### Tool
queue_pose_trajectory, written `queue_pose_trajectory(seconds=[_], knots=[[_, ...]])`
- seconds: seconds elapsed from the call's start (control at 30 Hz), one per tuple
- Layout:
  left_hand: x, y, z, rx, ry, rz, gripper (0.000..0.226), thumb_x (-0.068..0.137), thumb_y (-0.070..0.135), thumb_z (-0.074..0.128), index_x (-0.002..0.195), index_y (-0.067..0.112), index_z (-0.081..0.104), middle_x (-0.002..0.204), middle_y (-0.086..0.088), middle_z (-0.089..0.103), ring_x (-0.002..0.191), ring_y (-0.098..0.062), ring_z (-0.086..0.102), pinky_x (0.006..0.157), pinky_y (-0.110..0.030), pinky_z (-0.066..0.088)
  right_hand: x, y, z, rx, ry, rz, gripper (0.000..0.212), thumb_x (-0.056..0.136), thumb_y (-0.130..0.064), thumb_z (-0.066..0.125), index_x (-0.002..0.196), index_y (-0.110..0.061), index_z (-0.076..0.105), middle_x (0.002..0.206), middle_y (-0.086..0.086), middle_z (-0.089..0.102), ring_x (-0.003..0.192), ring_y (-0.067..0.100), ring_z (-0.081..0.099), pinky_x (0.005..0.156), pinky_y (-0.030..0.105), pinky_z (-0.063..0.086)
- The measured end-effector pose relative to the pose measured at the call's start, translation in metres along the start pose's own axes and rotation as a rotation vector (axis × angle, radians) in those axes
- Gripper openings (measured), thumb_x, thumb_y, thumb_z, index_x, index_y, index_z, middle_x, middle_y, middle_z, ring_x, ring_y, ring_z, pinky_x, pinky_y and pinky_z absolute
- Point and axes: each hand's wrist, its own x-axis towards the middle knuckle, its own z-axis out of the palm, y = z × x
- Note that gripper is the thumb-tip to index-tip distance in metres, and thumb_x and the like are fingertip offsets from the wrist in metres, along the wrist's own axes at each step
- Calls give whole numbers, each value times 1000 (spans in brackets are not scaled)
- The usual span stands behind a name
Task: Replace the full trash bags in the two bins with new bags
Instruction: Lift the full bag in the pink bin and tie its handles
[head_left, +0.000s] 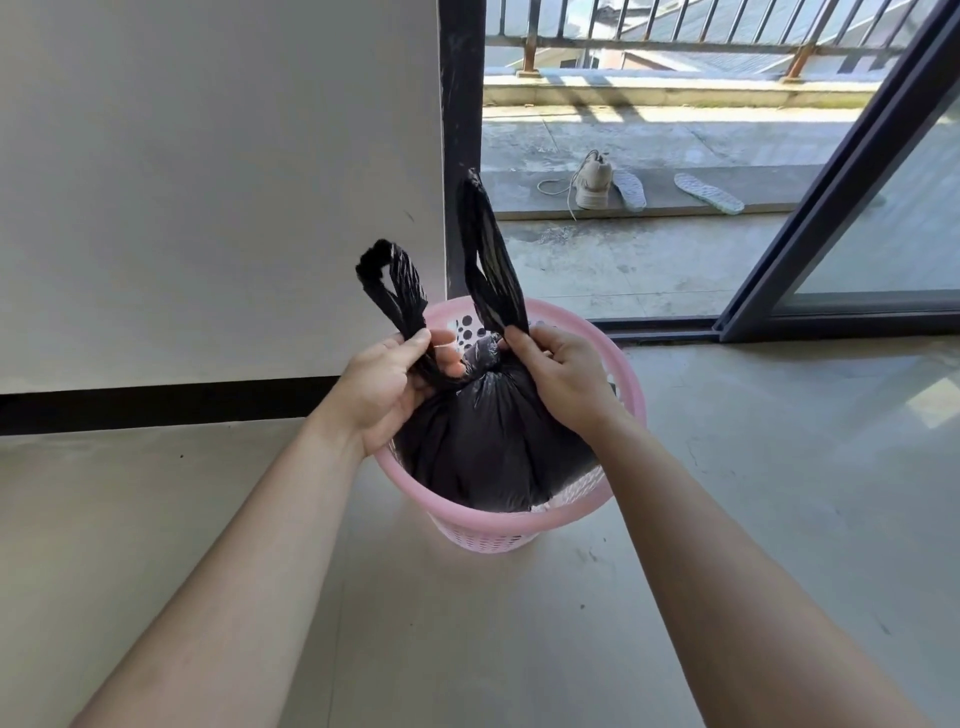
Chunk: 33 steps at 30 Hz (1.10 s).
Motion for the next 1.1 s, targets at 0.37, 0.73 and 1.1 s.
queue_pose_trajectory(seconds=[0.37,0.73,1.1], knots=[[-10,16,-8,476,-349,34,7,87,5,67,94,6,67,87,-1,67,84,-11,64,82,-27,51,-7,-12,7,-487,-160,-403,31,99,-31,57,81,-11,71,71,-8,46,65,15,50,64,29,38],[-11,14,-11,143,-321,-118,42,101,30,42,125,1,60,69,3,48,60,-9,30,60,-18,33,1,-16,-6,170,-327,237,64,68,-46,87,125,-24,67,107,-9,72,99,2,67,92,24,49],[-14,7,2,198,-422,-258,49,104,46,25,122,16,60,90,-7,61,82,-18,58,81,-34,40,16,-64,-13,1434,34,420,32,105,-32,45,77,-16,45,56,-3,41,55,14,52,73,38,54]])
